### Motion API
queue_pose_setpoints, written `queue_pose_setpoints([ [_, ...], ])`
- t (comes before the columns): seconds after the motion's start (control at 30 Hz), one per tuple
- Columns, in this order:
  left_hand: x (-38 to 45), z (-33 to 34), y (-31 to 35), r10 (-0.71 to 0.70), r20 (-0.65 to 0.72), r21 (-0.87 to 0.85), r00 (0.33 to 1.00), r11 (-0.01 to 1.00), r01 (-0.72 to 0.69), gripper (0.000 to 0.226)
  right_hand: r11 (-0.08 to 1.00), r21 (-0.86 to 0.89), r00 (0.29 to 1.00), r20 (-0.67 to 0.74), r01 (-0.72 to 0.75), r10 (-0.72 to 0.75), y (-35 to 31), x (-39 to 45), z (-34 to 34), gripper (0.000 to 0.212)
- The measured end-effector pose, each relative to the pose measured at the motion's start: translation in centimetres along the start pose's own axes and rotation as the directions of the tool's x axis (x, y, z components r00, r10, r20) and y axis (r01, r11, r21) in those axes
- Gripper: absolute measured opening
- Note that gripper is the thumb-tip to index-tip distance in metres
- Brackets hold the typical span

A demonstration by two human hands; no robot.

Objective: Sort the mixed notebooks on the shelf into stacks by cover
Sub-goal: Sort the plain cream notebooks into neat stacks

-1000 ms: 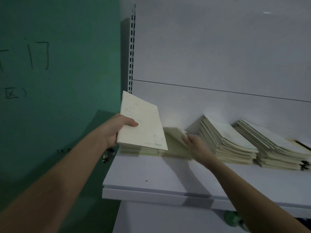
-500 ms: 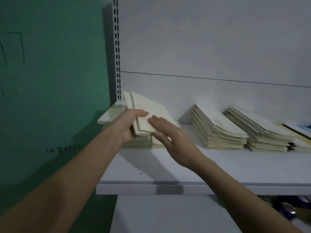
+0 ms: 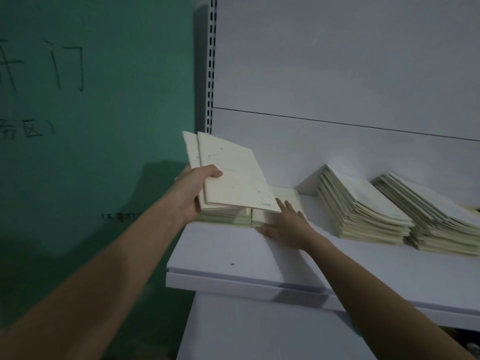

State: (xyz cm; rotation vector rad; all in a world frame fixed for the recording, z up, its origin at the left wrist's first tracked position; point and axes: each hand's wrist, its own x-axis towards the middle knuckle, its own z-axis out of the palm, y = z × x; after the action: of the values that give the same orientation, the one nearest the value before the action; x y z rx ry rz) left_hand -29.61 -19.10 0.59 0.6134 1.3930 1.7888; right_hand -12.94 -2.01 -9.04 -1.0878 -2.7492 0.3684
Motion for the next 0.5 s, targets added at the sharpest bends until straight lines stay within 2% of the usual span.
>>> queue_pose_setpoints([
  [0.2,-0.3,-1.3,0.2,0.016,0.018,0.0,1.0,1.0,-0.016,0.04,0.982,-0.184,0.999,0.029,0.035,-0.03,-0.1,-0.2,-1.0,0.048],
  [0.27,-0.6,-1.5,0.4,0.022,0.018,-0.002,1.0,1.0,-0.022,0.036,0.999,-0.028,0.999,0.03,0.031,-0.03,0.3,-0.5,-1.5,0.041],
  [0.33,-0.9,-1.8,0.5,0.017,0.031,-0.008,0.999,1.0,-0.017,0.031,0.967,0.256,0.994,-0.107,-0.002,0.031,0.6,-0.9,-2.3,0.037],
  [0.43,-0.9,-2.2,0.2,-0.006,0.056,-0.022,0.998,1.0,0.007,0.033,0.773,0.632,0.92,-0.329,0.049,0.211,-0.6,-1.9,-4.0,0.045],
  [0.5,-0.8,-2.0,0.1,-0.02,0.07,-0.032,0.997,0.999,0.022,0.035,0.67,0.731,0.864,-0.416,0.132,0.283,-2.5,-3.1,-5.3,0.042],
])
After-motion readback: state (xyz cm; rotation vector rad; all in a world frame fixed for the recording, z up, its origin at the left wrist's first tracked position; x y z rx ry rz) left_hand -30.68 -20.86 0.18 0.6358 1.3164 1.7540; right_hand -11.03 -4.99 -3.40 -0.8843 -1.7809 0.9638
